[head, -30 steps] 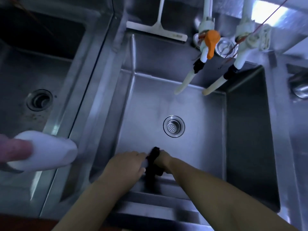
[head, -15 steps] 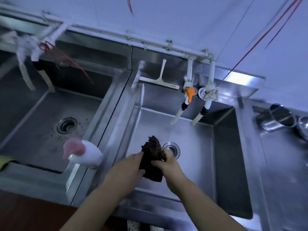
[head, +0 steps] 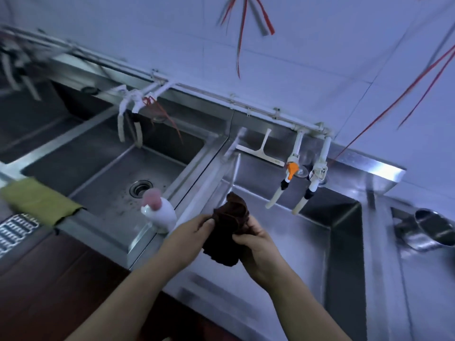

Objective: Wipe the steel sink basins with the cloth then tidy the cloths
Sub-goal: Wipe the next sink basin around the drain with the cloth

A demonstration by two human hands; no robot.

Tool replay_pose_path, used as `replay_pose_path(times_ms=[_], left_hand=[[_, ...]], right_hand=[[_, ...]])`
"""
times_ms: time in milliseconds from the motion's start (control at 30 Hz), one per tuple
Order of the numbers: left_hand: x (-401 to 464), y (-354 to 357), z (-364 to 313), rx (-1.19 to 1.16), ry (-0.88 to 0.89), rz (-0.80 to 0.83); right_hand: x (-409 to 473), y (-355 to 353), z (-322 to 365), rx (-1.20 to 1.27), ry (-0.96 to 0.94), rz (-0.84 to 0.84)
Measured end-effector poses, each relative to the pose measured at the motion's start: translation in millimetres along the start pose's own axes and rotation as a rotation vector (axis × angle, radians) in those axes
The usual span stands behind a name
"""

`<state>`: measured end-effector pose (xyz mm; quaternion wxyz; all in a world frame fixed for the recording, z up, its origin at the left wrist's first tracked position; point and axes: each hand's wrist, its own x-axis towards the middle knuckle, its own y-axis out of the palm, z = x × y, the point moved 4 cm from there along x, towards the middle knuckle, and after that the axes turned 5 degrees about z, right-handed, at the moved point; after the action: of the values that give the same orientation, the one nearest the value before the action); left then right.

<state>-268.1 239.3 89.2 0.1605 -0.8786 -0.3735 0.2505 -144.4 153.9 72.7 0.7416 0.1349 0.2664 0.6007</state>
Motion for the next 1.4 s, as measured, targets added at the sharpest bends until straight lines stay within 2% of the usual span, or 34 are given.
replay_pose_path(times_ms=[200, 333, 533, 700, 833, 933, 1167, 1300, 1400], left_hand=[[-42, -68, 12, -0.466, -0.073, -0.116], [-65, -131, 48, -0.573, -0.033, -0.292], [-102, -240, 112, -0.549, 0.057, -0.497], [-120, -337, 170, -0.267, 0.069, -0.544], [-113, -388, 200, -0.077, 0.059, -0.483], [-97, -410, 210, -0.009, 0.088, -0.432], [-36, -438, 215, 0.065, 0.153, -0.273], [8, -458, 223, 0.107, 0.080, -0.238], [50, -484, 228, 0.223, 0.034, -0.211]], right_hand=[[18, 82, -3, 0.069, 0.036, 0.228], [44, 142, -25, 0.021, 0.085, 0.276], [97, 247, -83, 0.016, 0.172, 0.359], [136, 344, -126, -0.007, 0.203, 0.474], [177, 389, -138, -0.205, 0.124, 0.392], [202, 404, -145, -0.323, 0.132, 0.311], [259, 400, -138, -0.547, 0.098, 0.069], [308, 393, -125, -0.591, 0.022, -0.021], [355, 389, -117, -0.624, -0.017, -0.051]])
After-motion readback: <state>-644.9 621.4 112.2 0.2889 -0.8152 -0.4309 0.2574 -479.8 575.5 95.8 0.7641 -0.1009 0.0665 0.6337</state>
